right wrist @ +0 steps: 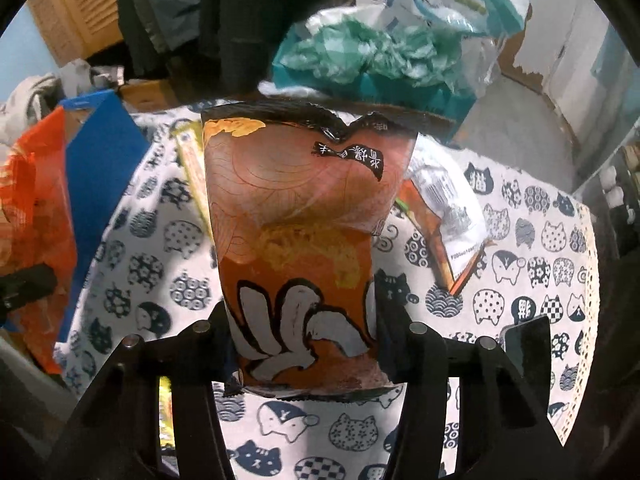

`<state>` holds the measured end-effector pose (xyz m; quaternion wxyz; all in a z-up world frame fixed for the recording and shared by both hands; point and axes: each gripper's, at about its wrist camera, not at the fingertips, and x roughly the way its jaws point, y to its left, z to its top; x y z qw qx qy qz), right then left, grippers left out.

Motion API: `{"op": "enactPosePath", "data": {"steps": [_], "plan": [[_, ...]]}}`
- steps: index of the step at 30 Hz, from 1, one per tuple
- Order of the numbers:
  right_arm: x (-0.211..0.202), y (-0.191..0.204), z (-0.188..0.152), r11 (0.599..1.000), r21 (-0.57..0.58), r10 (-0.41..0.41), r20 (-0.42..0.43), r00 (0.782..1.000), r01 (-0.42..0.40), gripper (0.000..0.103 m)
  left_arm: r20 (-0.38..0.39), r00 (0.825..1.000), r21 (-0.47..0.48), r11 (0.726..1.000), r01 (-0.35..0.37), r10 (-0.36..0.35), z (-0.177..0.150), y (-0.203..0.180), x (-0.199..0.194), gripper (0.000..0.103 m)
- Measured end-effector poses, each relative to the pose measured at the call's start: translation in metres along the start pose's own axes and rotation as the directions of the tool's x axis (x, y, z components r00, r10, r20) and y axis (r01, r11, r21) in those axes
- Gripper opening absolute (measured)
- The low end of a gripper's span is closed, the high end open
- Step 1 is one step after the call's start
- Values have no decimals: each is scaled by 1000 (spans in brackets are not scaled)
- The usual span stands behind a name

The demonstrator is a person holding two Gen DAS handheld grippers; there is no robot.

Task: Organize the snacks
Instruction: 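Lift both orange bags and carry them over the box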

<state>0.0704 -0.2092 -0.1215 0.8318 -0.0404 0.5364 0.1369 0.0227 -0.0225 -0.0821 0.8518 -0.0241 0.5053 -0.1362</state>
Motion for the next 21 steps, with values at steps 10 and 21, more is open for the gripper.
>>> {"op": "enactPosePath", "data": {"steps": [10, 21], "plan": [[-31, 23, 9, 999, -19, 35, 63, 997, -34, 52, 55, 998, 10, 999, -40, 39, -3, 8, -31, 38], [-50, 49, 18, 996, -39, 80, 99, 992, -77, 52, 108, 992, -2, 998, -70, 70, -5, 23, -57, 38]]}}
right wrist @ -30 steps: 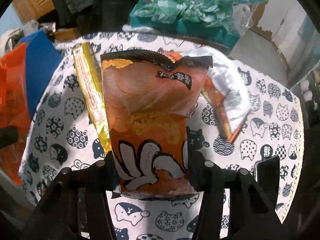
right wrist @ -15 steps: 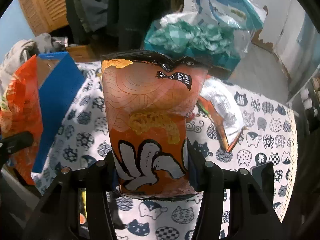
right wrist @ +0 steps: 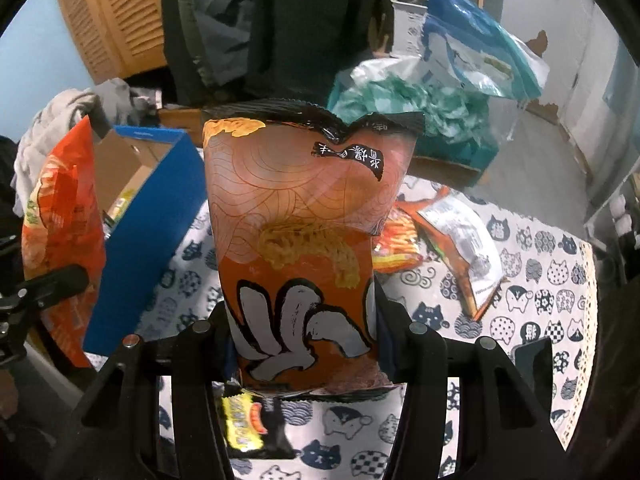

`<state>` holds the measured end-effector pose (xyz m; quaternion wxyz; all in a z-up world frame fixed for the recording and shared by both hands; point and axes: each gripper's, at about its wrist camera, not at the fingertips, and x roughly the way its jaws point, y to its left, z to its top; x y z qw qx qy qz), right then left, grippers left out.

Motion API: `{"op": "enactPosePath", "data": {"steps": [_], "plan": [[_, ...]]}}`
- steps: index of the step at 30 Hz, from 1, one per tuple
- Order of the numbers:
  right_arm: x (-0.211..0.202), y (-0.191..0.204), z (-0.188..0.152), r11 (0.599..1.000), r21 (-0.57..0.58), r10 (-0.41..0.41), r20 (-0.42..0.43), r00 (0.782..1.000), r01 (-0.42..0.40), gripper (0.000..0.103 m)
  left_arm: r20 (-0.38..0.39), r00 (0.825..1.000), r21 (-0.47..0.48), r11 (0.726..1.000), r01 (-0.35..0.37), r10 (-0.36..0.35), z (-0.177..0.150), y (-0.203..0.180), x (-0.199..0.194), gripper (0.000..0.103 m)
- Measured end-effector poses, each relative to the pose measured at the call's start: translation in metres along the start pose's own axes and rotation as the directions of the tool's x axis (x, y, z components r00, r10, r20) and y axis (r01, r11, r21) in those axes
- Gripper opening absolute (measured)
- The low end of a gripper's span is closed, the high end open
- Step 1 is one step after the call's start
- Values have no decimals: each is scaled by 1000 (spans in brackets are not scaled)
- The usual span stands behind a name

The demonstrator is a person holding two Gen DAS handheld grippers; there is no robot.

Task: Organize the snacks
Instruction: 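Lift both orange bags and carry them over the box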

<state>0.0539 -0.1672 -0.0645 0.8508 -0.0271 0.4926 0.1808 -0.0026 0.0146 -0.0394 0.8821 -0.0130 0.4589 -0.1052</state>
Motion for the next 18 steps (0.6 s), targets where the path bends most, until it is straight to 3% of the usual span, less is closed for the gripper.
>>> {"op": "enactPosePath", "data": {"steps": [18], "plan": [[0, 61, 38, 995, -36, 97, 33, 995, -96, 52, 62, 997, -122, 991, -46, 54, -5, 66, -27, 38]]}}
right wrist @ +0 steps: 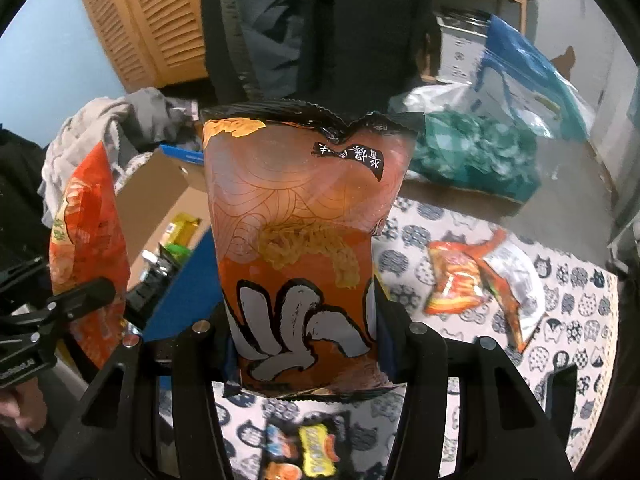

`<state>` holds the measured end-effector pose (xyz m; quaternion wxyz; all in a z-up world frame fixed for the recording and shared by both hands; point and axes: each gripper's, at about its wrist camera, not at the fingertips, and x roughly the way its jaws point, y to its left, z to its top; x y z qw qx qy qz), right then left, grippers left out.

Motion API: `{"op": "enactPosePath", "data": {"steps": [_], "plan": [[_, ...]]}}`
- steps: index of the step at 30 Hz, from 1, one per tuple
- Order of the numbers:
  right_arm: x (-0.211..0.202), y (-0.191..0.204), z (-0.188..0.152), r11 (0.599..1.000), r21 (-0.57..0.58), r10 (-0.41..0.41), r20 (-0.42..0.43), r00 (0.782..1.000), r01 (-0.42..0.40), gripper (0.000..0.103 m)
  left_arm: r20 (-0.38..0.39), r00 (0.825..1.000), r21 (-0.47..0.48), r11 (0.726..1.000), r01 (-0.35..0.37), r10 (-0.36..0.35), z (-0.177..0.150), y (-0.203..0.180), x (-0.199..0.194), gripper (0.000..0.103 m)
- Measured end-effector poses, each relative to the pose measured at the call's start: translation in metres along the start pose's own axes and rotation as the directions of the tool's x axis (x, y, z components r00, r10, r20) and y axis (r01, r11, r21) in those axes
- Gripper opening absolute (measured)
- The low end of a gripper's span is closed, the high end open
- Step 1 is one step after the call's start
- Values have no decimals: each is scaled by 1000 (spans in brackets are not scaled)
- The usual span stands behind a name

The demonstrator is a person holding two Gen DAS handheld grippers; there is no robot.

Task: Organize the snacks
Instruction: 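Lift both orange bags and carry them over the box, then open both tools to drop the orange bags into the box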

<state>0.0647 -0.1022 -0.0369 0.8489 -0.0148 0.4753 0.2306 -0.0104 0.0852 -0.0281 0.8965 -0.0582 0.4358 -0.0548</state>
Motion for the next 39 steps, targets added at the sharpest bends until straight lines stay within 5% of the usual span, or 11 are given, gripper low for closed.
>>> {"op": "enactPosePath", "data": {"steps": [21, 26, 39], "plan": [[39, 98, 48, 988, -73, 134, -22, 991, -136, 52, 24, 996, -186, 979, -82, 88, -6, 95, -12, 38], [52, 122, 53, 983, -95, 155, -48, 987, -159, 52, 0, 989, -191, 971, -146, 149, -13, 112, -4, 38], [80, 150, 58, 971, -92, 214, -90, 973, -223, 57, 2, 987, -261, 952, -157, 163, -18, 134, -6, 45]]}}
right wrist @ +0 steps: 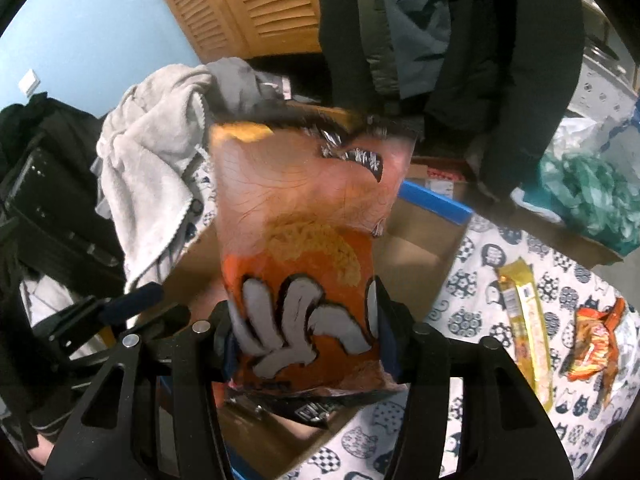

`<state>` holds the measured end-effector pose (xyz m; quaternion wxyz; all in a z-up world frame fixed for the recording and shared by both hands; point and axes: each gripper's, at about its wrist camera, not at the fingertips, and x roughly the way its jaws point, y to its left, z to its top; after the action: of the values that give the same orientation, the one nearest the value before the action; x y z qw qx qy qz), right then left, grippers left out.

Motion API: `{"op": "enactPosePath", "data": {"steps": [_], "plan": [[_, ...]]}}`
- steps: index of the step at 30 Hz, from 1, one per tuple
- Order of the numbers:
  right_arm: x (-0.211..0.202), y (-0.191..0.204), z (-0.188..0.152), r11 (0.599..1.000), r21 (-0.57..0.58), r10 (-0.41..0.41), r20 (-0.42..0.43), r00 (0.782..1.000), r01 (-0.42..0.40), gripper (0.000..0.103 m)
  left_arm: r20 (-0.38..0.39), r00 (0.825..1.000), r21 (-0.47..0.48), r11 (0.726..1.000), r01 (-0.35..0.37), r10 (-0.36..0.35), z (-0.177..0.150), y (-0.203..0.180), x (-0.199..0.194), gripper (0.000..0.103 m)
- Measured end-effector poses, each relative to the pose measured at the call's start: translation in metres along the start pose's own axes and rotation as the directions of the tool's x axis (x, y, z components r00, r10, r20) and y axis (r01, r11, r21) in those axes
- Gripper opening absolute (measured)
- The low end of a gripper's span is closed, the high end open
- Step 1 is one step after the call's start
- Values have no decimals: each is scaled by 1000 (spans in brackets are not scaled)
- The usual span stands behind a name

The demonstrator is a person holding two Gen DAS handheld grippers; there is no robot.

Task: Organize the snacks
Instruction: 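Open both tools to drop the orange bags into the box, then move both tools back over the table toward the black yellow-label bag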

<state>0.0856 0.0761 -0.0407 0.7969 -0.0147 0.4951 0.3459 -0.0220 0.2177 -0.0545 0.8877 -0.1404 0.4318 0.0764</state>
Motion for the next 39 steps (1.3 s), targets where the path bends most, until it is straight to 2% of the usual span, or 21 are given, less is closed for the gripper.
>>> {"op": "enactPosePath", "data": {"steps": [1, 3, 10, 21, 26, 34, 39], "plan": [[0, 0, 0, 1000, 2, 5, 2, 1000, -5, 63, -1, 1000, -3, 1000, 0, 0, 0, 0, 0, 49], [-4, -1, 1, 1000, 7, 9, 16, 1000, -9, 67, -1, 1000, -8, 1000, 1, -1, 0, 0, 0, 53], [-25, -10, -4, 1000, 26, -12, 31, 999, 11, 77, 0, 999, 5, 999, 32, -32, 0, -11, -2, 61], [-56, -46, -31, 993, 59, -101, 10, 995, 100, 80, -16, 995, 134, 986, 95, -94, -8, -60, -7, 69], [-71, -63, -48, 986, 77, -151, -3, 989, 151, 81, -43, 990, 185, 973, 140, -135, -15, -83, -7, 71], [-97, -87, -78, 974, 113, -196, -9, 981, 195, 82, -71, 986, 272, 948, 165, -151, -27, -119, -8, 76], [-115, -108, -97, 963, 158, -220, -13, 975, 220, 82, -100, 977, 299, 931, 208, -186, -34, -140, -8, 79]]}}
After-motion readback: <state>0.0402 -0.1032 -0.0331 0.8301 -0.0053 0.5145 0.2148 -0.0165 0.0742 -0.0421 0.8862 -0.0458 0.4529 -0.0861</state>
